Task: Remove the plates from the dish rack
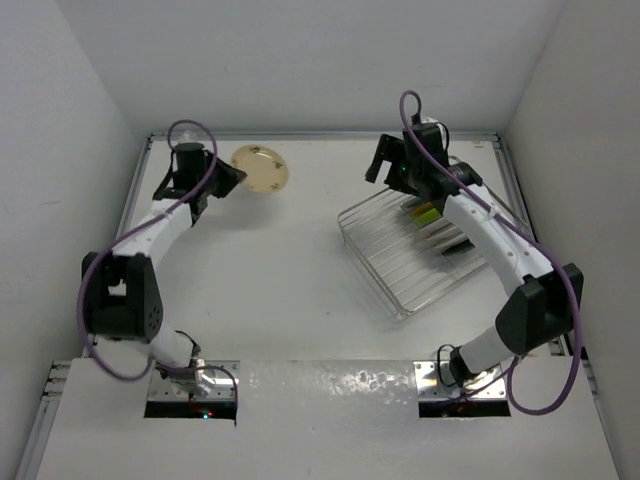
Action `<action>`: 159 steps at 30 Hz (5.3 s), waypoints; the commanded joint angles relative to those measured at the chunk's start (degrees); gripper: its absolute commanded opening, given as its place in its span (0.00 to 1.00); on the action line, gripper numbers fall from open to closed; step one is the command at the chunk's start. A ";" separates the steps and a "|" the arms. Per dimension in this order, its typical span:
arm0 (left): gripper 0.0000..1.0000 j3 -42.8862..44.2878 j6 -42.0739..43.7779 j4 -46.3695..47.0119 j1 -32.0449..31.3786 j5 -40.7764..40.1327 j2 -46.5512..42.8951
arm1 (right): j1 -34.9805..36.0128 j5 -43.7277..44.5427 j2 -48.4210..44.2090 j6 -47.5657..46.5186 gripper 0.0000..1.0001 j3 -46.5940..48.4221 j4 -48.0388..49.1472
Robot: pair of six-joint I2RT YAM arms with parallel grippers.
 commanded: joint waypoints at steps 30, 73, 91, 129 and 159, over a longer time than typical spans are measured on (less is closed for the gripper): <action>1.00 -10.32 1.98 -12.53 8.60 -16.40 -12.74 | -31.00 14.37 -30.31 -0.03 0.61 -23.93 -11.20; 1.00 -11.99 28.62 -24.49 -1.26 -21.95 -29.91 | -35.05 11.38 -22.83 11.32 0.09 -35.54 1.28; 1.00 -10.15 26.78 -24.49 -1.17 -20.56 -29.83 | -35.05 21.66 -31.44 4.39 0.03 -14.98 -17.69; 0.33 5.85 3.22 14.27 -12.42 24.99 -2.41 | -0.95 -21.14 -19.50 0.95 0.00 -14.79 27.47; 0.34 14.02 0.85 -6.90 14.65 -5.35 25.54 | -12.90 9.62 -23.63 -10.38 0.99 -16.03 -8.29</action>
